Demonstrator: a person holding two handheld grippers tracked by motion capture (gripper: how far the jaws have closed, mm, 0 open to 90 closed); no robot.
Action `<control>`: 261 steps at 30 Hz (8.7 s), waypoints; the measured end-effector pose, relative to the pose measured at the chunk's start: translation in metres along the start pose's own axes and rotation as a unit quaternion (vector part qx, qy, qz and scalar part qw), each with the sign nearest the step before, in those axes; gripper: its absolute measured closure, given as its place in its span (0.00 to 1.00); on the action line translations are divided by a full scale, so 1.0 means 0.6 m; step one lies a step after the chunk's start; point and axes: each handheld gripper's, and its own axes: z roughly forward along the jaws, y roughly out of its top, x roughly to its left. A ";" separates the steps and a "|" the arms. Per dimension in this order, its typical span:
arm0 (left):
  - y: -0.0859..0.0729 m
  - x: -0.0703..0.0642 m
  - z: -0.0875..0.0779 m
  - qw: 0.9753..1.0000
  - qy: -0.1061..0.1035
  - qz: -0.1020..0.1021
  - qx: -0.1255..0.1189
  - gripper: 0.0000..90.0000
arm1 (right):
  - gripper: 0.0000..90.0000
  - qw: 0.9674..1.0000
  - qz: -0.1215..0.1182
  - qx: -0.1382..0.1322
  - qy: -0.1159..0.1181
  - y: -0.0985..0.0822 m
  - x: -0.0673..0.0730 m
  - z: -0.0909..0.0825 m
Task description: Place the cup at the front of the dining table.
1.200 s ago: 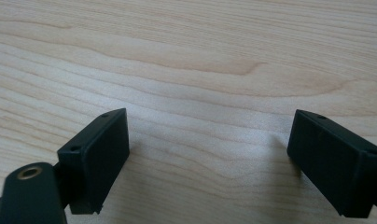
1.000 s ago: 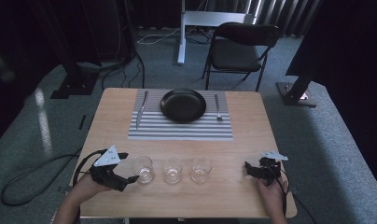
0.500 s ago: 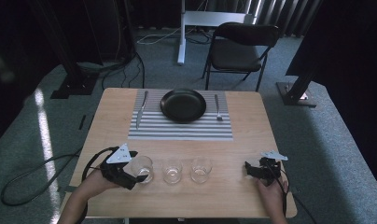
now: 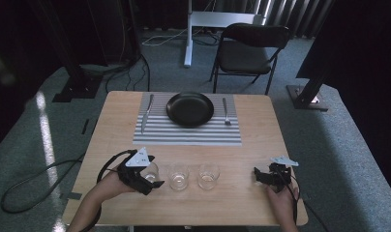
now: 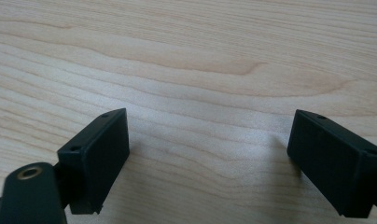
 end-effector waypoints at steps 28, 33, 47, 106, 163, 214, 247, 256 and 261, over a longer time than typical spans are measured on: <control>0.079 -0.021 0.077 0.998 -0.020 0.049 0.016 0.13 | 0.14 1.000 0.000 0.000 0.000 0.000 0.000 0.000; 0.098 -0.026 0.093 0.998 -0.027 0.057 0.024 0.13 | 0.14 1.000 0.000 0.000 0.000 0.000 0.000 0.000; 0.144 -0.047 0.146 0.994 -0.044 0.082 0.054 0.13 | 0.14 1.000 0.000 0.000 0.000 0.000 0.000 0.000; 0.189 -0.068 0.262 0.979 -0.046 0.065 0.186 0.20 | 0.14 1.000 0.000 0.000 0.000 0.000 0.000 0.000; 0.207 0.009 0.238 0.990 0.023 0.014 0.140 0.21 | 0.14 1.000 0.000 0.000 0.000 0.000 0.000 0.000; 0.107 0.113 0.133 0.977 0.116 -0.085 0.156 0.21 | 0.14 1.000 0.000 0.000 0.000 0.000 0.000 0.000; 0.105 0.193 0.119 0.962 0.168 -0.163 0.139 0.21 | 0.14 1.000 0.000 0.000 0.000 0.000 0.000 0.000; 0.102 0.211 0.124 0.959 0.178 -0.179 0.132 0.21 | 0.14 1.000 0.001 0.000 0.000 0.000 0.000 0.000; 0.106 0.226 0.127 0.954 0.191 -0.184 0.138 0.21 | 0.14 1.000 0.000 0.000 0.000 0.000 0.000 0.000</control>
